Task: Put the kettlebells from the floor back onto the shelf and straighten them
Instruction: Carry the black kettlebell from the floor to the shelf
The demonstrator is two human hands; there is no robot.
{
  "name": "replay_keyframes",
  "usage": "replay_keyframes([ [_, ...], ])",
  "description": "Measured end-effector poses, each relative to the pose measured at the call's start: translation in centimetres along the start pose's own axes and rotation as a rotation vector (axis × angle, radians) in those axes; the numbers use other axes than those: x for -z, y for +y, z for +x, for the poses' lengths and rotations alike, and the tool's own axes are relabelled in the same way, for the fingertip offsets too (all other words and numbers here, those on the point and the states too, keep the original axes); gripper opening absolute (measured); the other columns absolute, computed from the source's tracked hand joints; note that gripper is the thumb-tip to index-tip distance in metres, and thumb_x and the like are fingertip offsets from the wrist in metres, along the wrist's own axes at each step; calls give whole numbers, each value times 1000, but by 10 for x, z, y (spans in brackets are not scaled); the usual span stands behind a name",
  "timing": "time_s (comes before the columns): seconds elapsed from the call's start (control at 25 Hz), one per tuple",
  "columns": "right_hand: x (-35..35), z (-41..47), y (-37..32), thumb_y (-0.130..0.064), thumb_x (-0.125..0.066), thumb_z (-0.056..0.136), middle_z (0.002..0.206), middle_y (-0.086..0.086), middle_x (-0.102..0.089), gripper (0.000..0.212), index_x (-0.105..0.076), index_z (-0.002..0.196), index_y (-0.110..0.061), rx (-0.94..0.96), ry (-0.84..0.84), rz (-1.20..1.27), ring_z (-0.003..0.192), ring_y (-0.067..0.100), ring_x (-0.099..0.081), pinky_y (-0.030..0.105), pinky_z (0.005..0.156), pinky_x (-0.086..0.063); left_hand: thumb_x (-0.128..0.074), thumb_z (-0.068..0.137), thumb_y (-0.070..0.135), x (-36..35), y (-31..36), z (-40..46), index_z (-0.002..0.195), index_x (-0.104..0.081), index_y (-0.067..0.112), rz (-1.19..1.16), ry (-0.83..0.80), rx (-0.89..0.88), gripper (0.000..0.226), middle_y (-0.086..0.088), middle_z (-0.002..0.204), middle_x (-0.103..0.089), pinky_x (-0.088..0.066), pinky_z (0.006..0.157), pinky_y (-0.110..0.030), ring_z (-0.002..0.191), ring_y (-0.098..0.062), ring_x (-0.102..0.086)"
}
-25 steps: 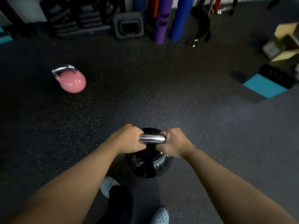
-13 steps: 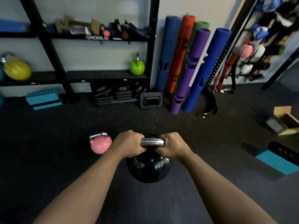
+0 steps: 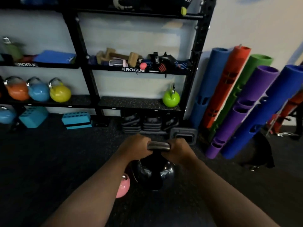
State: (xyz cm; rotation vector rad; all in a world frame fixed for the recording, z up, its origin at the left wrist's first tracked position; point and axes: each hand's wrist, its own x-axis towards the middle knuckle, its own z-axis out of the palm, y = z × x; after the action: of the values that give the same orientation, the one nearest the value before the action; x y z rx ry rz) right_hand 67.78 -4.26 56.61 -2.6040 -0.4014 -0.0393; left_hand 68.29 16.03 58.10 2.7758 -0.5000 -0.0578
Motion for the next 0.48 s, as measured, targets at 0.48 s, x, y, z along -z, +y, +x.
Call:
replay_keyframes([
  [0.48,-10,324,108,-37,-60,67,72,4,-74,27,-71,81,-16,-26,-33,55,69,23,-70,36,63,-55,-67,84,33,15,-117,309,87,-67,20,-16,-55,79,13,-3,91,-72,-44,66,-29,84,-25,-68],
])
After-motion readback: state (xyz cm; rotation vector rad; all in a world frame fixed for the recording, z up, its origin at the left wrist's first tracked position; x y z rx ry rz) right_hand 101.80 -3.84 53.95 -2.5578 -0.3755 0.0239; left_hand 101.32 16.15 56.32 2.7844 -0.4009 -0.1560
